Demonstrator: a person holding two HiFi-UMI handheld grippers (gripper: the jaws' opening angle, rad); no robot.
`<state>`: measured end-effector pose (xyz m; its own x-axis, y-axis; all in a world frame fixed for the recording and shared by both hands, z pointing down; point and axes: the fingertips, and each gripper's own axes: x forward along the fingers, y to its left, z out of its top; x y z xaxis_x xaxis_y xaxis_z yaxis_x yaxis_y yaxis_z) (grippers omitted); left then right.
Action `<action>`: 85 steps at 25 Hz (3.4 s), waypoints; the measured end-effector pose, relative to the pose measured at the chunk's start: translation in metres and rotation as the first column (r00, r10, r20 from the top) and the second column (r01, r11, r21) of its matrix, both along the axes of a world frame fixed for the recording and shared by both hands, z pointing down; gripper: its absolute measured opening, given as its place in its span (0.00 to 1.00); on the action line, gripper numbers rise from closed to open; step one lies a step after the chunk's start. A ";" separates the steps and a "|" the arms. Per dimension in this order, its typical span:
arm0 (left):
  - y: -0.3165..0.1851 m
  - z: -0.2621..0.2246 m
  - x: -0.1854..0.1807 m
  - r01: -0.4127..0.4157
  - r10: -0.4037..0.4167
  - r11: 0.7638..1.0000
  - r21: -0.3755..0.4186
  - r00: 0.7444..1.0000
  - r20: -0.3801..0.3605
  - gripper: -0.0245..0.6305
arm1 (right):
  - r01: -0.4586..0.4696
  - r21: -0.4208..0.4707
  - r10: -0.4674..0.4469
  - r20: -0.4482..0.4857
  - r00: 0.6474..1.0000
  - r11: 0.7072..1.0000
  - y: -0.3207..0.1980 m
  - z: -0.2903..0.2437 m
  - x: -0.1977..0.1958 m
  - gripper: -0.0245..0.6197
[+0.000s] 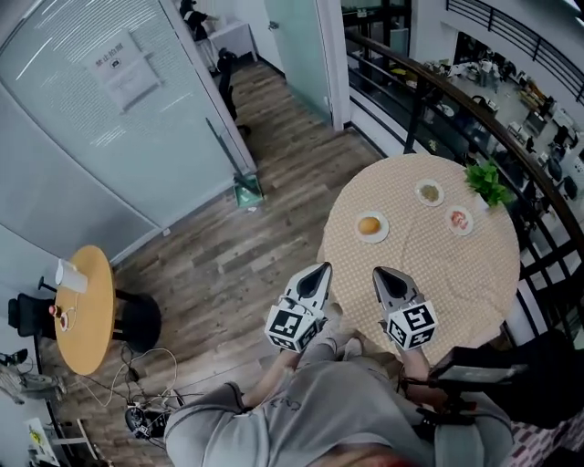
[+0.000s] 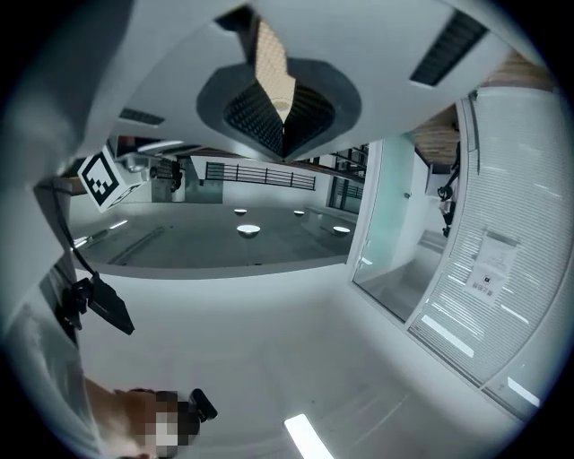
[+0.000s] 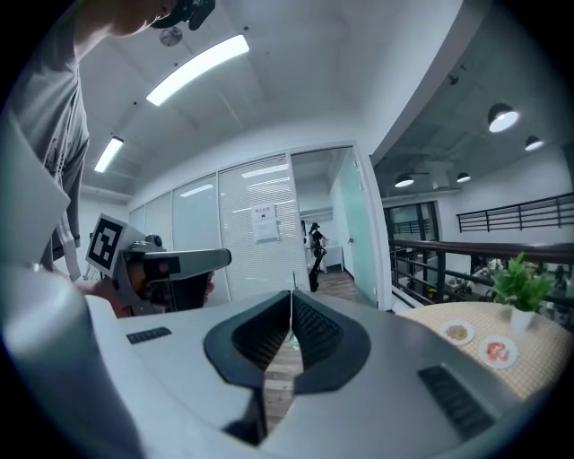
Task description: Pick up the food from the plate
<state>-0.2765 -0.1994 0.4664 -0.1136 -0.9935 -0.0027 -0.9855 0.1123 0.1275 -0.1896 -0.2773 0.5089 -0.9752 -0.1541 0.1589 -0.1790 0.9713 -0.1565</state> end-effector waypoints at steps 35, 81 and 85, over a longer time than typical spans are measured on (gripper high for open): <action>-0.021 -0.020 0.002 -0.157 0.153 0.987 0.024 0.981 0.123 0.80 | -0.262 0.011 0.262 0.039 0.964 0.965 -0.020 -0.017 0.037 0.06; -0.139 0.087 -0.015 -0.300 0.381 0.904 -0.304 0.888 0.257 0.57 | -0.452 0.014 0.452 -0.042 0.891 0.892 -0.053 0.002 0.105 0.06; -0.168 0.126 -0.025 -0.303 0.417 0.867 -0.395 0.876 0.244 0.56 | -0.478 0.008 0.478 -0.065 0.876 0.878 -0.057 0.007 0.116 0.06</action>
<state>-0.3020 -0.3676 0.5926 0.2025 -0.9097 0.3626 -0.9448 -0.2789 -0.1719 -0.0739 -0.3347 0.5158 -0.7709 -0.5975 0.2207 -0.6310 0.7636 -0.1366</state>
